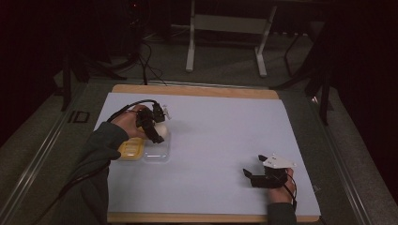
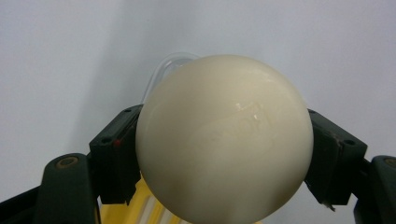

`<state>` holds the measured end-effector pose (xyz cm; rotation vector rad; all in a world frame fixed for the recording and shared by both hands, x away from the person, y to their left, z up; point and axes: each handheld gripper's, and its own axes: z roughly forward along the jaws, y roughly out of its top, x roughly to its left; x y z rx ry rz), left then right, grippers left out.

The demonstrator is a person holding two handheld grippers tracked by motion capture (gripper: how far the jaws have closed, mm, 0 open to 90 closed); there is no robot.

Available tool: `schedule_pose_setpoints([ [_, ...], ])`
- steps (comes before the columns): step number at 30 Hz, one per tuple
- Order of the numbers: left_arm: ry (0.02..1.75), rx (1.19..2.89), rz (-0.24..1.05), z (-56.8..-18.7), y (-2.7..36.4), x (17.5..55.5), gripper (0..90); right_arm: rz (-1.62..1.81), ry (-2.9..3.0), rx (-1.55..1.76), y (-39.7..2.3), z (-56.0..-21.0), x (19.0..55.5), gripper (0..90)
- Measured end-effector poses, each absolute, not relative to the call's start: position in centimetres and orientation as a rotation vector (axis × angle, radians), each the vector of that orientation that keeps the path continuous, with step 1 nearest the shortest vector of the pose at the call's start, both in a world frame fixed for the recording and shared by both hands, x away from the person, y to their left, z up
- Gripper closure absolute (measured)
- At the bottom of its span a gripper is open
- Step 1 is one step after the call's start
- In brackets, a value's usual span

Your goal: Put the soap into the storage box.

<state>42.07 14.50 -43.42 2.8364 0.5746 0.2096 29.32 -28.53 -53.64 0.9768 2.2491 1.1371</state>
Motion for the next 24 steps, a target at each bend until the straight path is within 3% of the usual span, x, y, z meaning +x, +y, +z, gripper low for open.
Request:
schedule_pose_setpoints([
  [24, 0.657, 2.819, 0.175, -44.2, 17.2, 42.0, 24.4, 1.131, 2.252, 0.976, -28.5, -53.6, 29.3, 14.4],
])
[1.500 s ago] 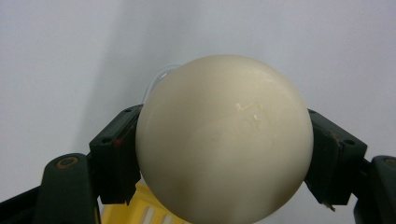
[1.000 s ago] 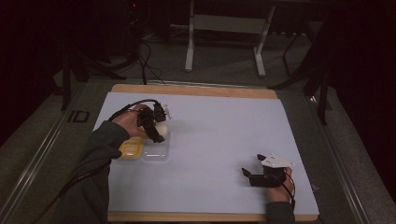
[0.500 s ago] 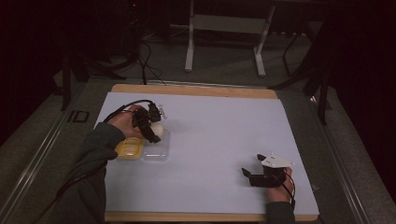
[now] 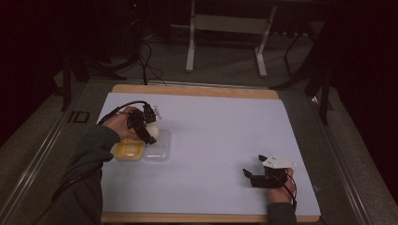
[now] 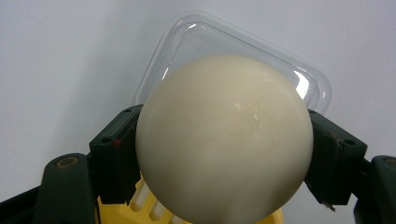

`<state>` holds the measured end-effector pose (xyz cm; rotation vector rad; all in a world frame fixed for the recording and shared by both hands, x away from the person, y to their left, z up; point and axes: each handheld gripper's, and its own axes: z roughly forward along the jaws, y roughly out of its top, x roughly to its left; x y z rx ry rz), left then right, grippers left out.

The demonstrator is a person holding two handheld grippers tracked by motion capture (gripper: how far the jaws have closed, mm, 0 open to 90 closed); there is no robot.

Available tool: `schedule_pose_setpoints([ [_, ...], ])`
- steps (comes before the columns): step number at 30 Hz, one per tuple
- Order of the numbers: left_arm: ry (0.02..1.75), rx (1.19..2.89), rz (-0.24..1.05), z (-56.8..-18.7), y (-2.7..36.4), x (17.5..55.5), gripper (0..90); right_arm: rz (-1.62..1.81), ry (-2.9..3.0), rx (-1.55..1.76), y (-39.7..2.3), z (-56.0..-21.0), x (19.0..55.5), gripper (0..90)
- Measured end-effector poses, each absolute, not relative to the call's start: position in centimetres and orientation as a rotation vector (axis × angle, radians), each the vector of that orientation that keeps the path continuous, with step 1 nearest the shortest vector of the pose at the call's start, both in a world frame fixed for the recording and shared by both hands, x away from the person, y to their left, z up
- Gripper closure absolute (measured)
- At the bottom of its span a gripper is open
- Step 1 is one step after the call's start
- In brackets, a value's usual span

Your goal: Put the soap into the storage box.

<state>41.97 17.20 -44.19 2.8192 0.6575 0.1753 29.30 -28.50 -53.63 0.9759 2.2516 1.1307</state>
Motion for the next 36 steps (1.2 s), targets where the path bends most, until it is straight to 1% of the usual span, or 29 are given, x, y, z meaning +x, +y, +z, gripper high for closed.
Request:
schedule_pose_setpoints([
  [36, 0.809, 2.781, 0.172, -45.5, 22.3, 41.2, 24.4, 1.120, 2.254, 0.972, -28.4, -53.7, 29.3, 14.5],
])
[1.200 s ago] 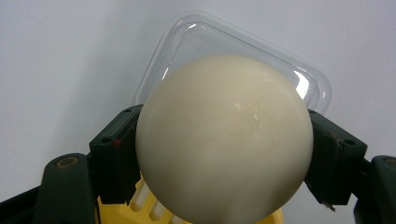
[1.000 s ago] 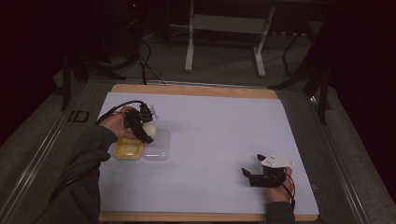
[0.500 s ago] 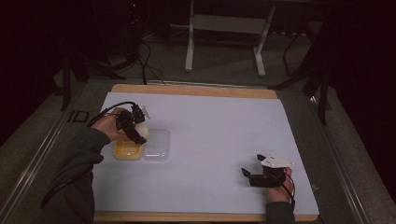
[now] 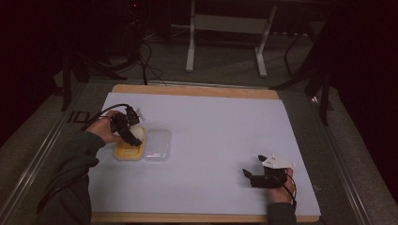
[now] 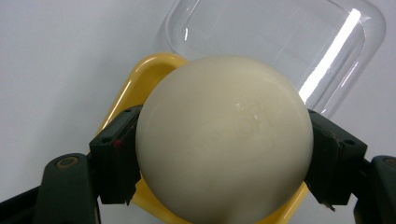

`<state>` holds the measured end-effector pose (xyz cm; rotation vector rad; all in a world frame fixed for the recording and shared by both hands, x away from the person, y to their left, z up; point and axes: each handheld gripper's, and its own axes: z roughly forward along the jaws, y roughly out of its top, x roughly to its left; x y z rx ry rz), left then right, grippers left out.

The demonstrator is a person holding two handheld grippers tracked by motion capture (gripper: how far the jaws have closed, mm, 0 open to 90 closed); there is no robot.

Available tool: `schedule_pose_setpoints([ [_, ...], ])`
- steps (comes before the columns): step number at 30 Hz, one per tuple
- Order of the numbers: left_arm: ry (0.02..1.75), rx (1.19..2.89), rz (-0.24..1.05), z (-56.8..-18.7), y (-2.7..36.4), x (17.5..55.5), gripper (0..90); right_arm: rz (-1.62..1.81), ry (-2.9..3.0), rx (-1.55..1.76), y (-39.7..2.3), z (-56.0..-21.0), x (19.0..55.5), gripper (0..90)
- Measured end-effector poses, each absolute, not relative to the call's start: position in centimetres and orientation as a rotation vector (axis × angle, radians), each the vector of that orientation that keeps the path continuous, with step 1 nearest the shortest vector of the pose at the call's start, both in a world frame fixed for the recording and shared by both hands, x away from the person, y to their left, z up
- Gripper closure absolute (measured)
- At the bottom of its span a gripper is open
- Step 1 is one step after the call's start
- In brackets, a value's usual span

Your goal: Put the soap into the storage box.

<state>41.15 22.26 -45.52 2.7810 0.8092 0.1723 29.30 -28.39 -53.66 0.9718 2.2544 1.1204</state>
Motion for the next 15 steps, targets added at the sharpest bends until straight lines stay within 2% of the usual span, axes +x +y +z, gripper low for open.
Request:
schedule_pose_setpoints([
  [15, 0.880, 2.791, 0.177, -47.2, 23.4, 41.2, 24.3, 1.118, 2.255, 0.971, -28.4, -53.7, 29.3, 14.5],
])
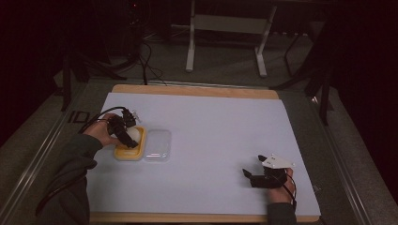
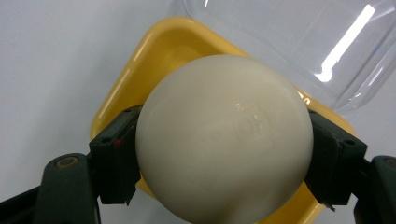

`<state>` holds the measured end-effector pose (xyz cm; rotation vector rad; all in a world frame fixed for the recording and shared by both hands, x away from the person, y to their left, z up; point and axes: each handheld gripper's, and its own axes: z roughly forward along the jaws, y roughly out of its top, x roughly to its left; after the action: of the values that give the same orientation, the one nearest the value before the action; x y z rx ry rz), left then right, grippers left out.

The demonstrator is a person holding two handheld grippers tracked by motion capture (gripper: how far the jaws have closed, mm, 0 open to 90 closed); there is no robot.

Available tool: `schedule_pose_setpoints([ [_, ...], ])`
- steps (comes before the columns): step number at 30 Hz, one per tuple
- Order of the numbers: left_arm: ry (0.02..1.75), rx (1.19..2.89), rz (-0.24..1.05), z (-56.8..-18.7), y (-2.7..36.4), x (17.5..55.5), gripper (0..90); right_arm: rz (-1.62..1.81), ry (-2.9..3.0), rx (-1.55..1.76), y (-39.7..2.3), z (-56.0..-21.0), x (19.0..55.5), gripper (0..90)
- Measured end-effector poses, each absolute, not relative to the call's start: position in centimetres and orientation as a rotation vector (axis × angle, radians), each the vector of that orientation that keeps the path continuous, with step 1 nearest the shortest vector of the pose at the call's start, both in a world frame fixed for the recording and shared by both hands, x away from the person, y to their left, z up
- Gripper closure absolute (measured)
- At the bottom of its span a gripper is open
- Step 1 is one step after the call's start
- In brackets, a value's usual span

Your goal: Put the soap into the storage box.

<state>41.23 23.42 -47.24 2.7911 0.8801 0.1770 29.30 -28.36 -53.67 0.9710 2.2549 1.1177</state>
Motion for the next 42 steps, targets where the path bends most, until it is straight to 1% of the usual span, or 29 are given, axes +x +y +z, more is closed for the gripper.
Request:
schedule_pose_setpoints([
  [10, 0.906, 2.835, 0.173, -49.1, 23.4, 41.4, 24.2, 1.117, 2.254, 0.971, -28.4, -53.7, 29.3, 14.5],
  [12, 0.944, 2.806, 0.124, -49.4, 23.6, 41.6, 24.0, 1.117, 2.254, 0.970, -28.4, -53.7, 29.3, 14.5],
  [15, 0.962, 2.773, 0.094, -49.7, 24.0, 41.7, 23.3, 1.115, 2.255, 0.967, -28.3, -53.7, 29.3, 14.5],
  [18, 0.950, 2.761, 0.105, -49.8, 24.1, 41.5, 22.6, 1.115, 2.255, 0.967, -28.3, -53.7, 29.3, 14.4],
  [19, 0.955, 2.752, 0.099, -49.9, 24.1, 41.5, 19.5, 1.115, 2.255, 0.968, -28.3, -53.7, 29.3, 14.5],
  [22, 0.959, 2.745, 0.100, -50.0, 24.1, 41.5, 15.5, 1.114, 2.255, 0.968, -28.3, -53.7, 29.3, 14.5],
  [29, 0.973, 2.708, 0.129, -49.9, 24.3, 41.3, 14.9, 1.114, 2.255, 0.968, -28.3, -53.7, 29.3, 14.5],
  [35, 0.963, 2.696, 0.160, -49.2, 24.4, 41.0, 10.5, 1.115, 2.255, 0.967, -28.3, -53.7, 29.3, 14.4],
  [39, 0.958, 2.691, 0.172, -49.0, 24.5, 40.9, 9.9, 1.114, 2.255, 0.968, -28.3, -53.7, 29.3, 14.5],
  [42, 0.946, 2.682, 0.204, -48.4, 24.6, 40.7, 9.3, 1.113, 2.255, 0.968, -28.3, -53.7, 29.3, 14.4],
])
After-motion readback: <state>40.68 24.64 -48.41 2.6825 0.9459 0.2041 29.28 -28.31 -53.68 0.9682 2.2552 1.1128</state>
